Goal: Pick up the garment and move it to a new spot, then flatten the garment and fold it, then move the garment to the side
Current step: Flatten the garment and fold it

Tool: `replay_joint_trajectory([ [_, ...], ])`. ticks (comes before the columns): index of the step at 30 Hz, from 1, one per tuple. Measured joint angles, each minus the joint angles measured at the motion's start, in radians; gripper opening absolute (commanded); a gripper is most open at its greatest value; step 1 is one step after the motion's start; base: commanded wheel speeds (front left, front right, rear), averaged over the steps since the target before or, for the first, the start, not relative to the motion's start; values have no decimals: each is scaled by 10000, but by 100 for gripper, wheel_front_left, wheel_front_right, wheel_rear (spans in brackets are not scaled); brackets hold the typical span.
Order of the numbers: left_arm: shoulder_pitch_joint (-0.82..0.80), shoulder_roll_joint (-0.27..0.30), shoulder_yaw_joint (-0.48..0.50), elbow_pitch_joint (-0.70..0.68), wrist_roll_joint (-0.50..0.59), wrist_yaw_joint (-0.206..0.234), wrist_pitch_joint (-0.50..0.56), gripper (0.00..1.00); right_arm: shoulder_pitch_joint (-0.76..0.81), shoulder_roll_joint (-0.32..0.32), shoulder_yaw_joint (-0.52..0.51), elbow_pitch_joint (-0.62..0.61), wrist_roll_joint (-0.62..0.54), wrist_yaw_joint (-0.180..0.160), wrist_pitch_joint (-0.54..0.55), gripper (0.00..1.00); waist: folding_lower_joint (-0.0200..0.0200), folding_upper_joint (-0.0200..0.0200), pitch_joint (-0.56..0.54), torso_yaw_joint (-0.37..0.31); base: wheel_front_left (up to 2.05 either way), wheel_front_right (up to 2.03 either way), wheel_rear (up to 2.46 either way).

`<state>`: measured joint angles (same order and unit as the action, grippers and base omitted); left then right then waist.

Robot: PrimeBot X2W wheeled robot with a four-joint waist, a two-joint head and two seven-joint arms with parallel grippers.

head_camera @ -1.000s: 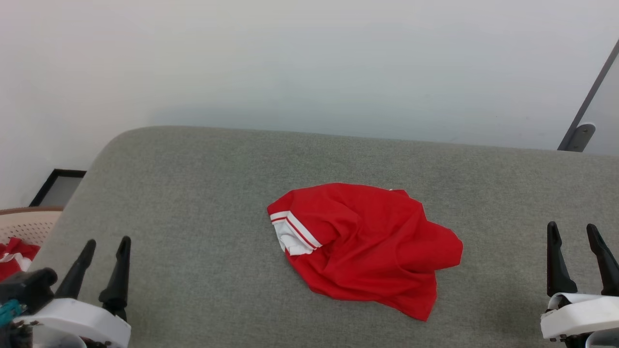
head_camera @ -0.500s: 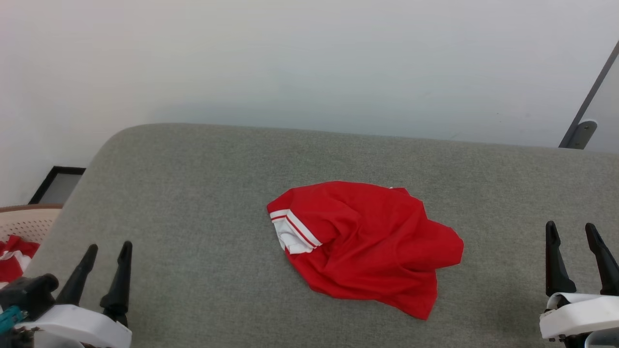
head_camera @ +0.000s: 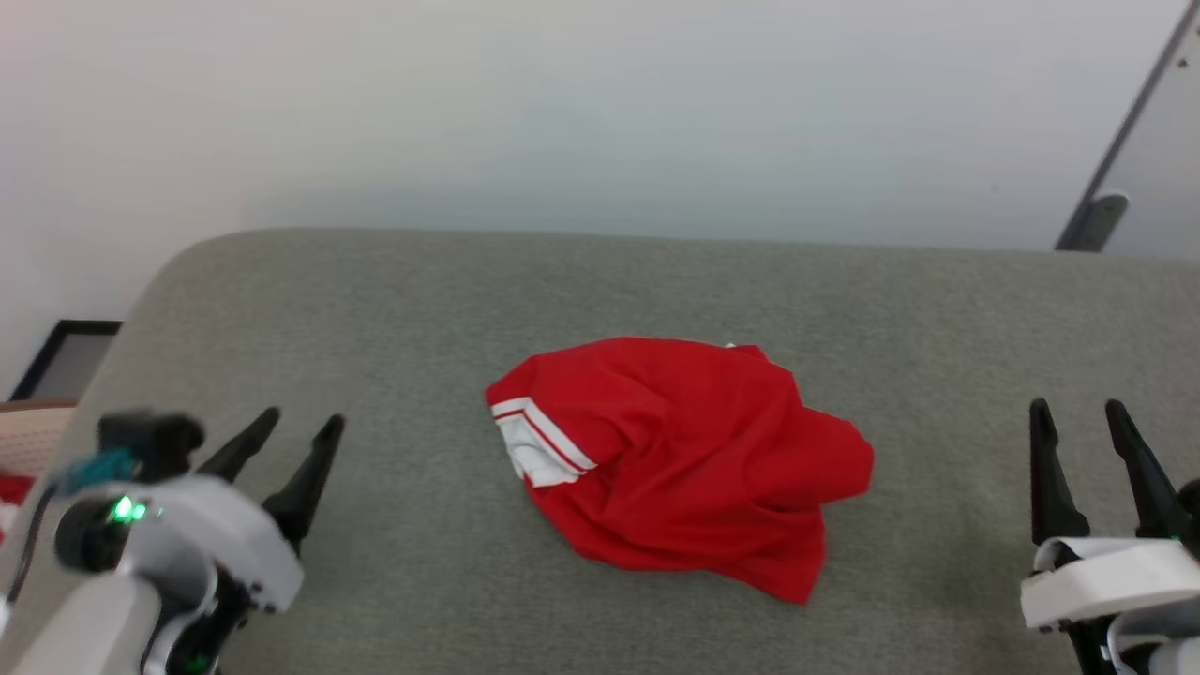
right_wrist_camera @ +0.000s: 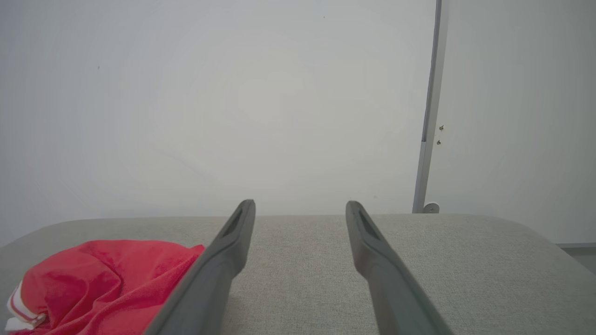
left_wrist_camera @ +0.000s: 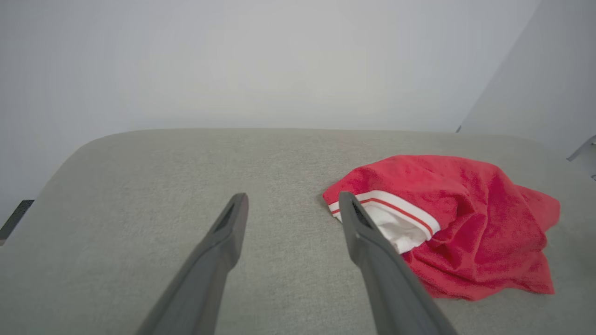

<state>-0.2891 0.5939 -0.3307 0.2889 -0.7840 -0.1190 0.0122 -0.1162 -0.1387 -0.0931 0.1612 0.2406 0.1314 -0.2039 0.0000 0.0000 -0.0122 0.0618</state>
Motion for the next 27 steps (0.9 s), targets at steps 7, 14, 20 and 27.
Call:
replay_joint_trajectory([
  [7, -1544, 190, -1078, 247, -366, -86, 2125, 100, -518, -15, 424, 253, 61, 0, -165, 100, 0, 0, 351, -574, 0, 0, 0],
  [14, -2536, 236, -2130, 1081, -911, -90, 4140, 100, -884, -4, 694, 546, 142, 0, -345, 100, 0, 0, 733, -1290, 0, 0, 0],
  [20, -3081, 244, -2773, 1653, -1103, -92, 4907, 100, -1040, -25, 761, 673, 240, 0, -441, 100, 0, 1, 1082, -1839, 0, 0, 0],
  [27, -3489, 234, -3547, 2178, -1392, -100, 5058, 100, -1202, -23, 846, 754, 255, 0, -516, 100, 0, 0, 1510, -2254, 0, 0, 0],
])
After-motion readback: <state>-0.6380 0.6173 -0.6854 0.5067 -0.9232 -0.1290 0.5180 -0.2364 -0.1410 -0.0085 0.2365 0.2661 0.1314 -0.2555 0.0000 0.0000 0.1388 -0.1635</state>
